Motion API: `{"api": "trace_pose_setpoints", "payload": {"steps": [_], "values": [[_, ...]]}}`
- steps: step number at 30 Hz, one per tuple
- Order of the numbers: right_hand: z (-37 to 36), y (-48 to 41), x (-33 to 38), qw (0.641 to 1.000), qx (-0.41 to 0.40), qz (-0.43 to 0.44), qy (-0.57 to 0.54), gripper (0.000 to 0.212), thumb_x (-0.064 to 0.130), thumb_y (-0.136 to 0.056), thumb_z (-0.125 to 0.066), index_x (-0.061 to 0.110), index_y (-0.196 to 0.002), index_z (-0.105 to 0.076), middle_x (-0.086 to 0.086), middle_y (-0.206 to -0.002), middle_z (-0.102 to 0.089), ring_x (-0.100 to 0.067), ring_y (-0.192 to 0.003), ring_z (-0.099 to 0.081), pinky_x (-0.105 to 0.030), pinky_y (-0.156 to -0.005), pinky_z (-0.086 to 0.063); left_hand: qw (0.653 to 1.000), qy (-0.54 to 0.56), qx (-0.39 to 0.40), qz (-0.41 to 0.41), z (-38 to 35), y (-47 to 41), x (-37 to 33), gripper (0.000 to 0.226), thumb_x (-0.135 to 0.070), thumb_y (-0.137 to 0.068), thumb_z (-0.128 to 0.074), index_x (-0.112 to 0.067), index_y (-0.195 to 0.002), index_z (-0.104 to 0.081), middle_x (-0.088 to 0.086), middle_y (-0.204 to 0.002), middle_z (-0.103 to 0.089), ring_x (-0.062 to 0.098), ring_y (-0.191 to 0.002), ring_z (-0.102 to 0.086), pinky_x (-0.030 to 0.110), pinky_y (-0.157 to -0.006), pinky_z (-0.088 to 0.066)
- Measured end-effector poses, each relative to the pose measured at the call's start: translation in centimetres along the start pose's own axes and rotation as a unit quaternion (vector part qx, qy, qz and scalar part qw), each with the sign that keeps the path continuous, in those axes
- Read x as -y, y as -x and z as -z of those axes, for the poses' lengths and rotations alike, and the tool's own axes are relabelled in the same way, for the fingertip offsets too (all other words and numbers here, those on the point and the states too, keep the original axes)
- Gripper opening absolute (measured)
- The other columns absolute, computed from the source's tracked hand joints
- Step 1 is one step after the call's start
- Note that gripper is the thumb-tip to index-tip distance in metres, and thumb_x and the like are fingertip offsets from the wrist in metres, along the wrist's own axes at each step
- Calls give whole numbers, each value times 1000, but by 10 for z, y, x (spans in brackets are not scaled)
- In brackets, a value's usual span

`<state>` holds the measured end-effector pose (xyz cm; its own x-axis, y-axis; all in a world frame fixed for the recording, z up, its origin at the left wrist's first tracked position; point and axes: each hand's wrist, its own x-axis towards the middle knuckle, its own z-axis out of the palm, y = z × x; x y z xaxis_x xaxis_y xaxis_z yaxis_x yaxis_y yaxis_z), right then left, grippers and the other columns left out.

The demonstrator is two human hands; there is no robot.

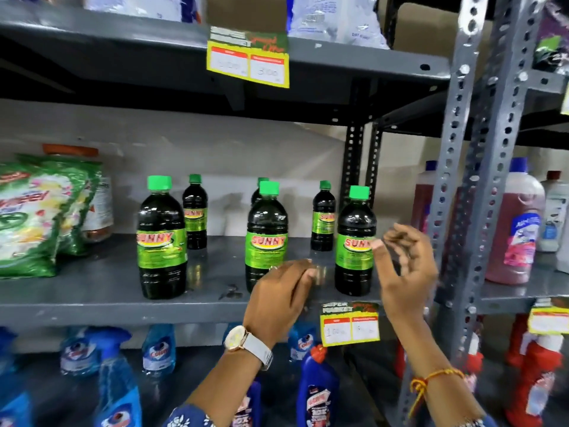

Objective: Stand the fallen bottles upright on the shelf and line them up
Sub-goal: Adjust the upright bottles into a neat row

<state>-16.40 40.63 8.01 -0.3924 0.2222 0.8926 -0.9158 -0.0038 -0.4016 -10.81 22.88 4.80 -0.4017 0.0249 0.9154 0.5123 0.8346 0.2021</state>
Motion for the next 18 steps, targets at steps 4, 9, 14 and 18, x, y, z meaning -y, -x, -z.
{"api": "trace_pose_setpoints", "payload": {"steps": [4, 9, 14, 18], "values": [[-61, 14, 15, 980, 149, -119, -48, 54, 43, -67, -76, 25, -113, -54, -3, -111, -61, -13, -103, -59, -25, -89, -46, 977, -134, -163, -12, 49, 0, 20, 25, -33, -91, -47, -14, -97, -62, 9, -90, -69, 25, -81, -58, 37, -68, -43], [-109, 41, 6, 907, 299, -280, 97, 130, 73, -32, -74, 20, -137, -19, 3, -130, -49, -18, -121, -47, -36, -99, -40, 920, -248, -245, 179, 112, 18, 69, 66, -52, -76, -59, -6, -120, -44, 19, -120, -54, 34, -111, -46, 47, -87, -39], [-124, 61, 2, 888, 309, -232, 249, 106, 56, -46, -80, 21, -126, -20, -12, -116, -62, -33, -103, -60, -47, -86, -50, 904, -259, -82, 329, 134, 38, 107, 105, -70, -59, -65, -3, -132, -29, 22, -128, -53, 34, -117, -48, 55, -101, -26], [-124, 63, -1, 891, 298, -201, 279, 89, 56, -51, -77, 12, -114, -31, -14, -106, -64, -35, -95, -63, -47, -78, -52, 898, -310, -77, 303, 129, 43, 116, 81, -74, -56, -63, -7, -99, -50, 15, -78, -70, 32, -82, -64, 51, -91, -34]]}}
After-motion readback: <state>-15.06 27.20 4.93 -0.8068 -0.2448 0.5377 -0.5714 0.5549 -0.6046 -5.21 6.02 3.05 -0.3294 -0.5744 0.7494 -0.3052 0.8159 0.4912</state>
